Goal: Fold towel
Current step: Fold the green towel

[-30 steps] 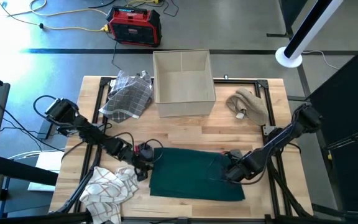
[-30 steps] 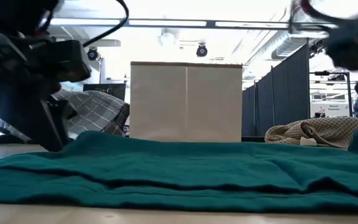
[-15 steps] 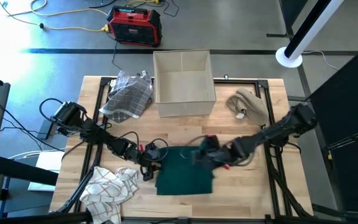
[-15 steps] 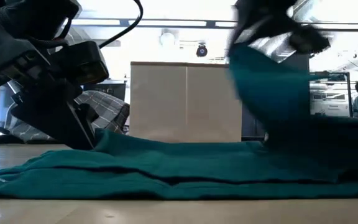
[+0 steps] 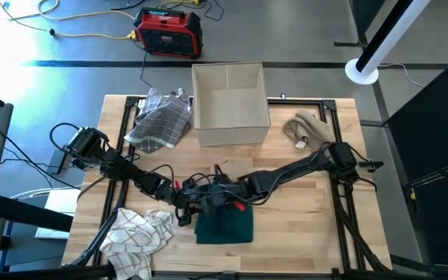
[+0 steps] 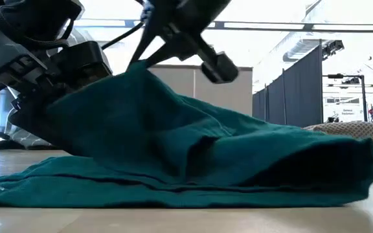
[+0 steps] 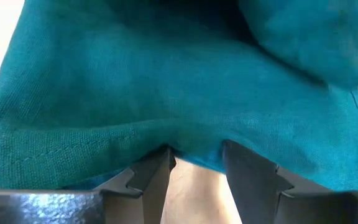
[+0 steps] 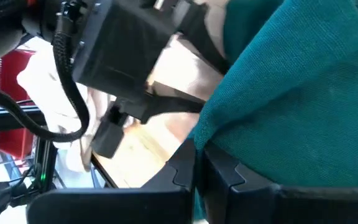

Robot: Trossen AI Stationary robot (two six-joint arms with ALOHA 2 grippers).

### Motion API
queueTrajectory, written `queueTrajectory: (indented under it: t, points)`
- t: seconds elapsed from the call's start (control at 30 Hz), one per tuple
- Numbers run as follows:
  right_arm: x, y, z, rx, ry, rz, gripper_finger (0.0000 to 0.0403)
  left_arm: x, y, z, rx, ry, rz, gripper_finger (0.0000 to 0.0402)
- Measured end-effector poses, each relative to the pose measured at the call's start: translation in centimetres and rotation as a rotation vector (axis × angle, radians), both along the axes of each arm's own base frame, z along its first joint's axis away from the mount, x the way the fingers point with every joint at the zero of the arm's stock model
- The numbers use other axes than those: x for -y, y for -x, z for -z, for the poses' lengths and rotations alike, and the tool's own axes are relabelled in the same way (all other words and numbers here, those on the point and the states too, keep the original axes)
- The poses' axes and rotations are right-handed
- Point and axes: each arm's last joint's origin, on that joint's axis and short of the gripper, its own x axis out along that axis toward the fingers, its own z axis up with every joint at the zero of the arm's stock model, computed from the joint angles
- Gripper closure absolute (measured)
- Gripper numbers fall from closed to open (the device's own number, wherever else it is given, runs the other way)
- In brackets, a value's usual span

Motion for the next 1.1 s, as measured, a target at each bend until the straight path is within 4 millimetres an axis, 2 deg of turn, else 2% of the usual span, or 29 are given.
queueTrajectory:
  t: [0.17,0.27,0.57,0.7,0.8,0.93,1.0,1.1]
  points:
    - [0.2,-0.6,-0.1,0.009,-0.003,-0.002,0.0401,0.0,0.0,0.0,0.0,0.0,0.003,0.0257]
    - [0.3,-0.5,-0.1,-0.005,-0.012,-0.007,0.0386,0.0,0.0,0.0,0.0,-0.002,0.004,0.0257]
    - [0.2,-0.6,-0.1,-0.004,-0.017,-0.04,0.026,0.0,0.0,0.0,0.001,-0.008,0.011,0.0257]
    - [0.1,-0.4,-0.6,0.007,-0.017,-0.11,0.0225,0.0,0.0,-0.1,0.003,-0.008,0.01,0.0257]
    - [-0.2,0.0,-2.2,0.011,-0.027,-0.144,0.0218,-0.1,0.1,-0.6,0.006,0.016,0.015,0.0257]
    - [-1.7,1.4,-4.0,-0.076,0.059,-0.197,0.0222,-0.2,0.7,-2.0,-0.008,0.09,0.003,0.0257]
    - [-2.5,2.4,-4.1,-0.152,0.149,-0.223,0.0224,-0.3,1.1,-2.8,-0.022,0.121,-0.013,0.0257]
    - [-3.4,3.5,-3.2,-0.214,0.255,-0.233,0.0224,-0.4,1.7,-4.0,-0.028,0.15,-0.041,0.0257]
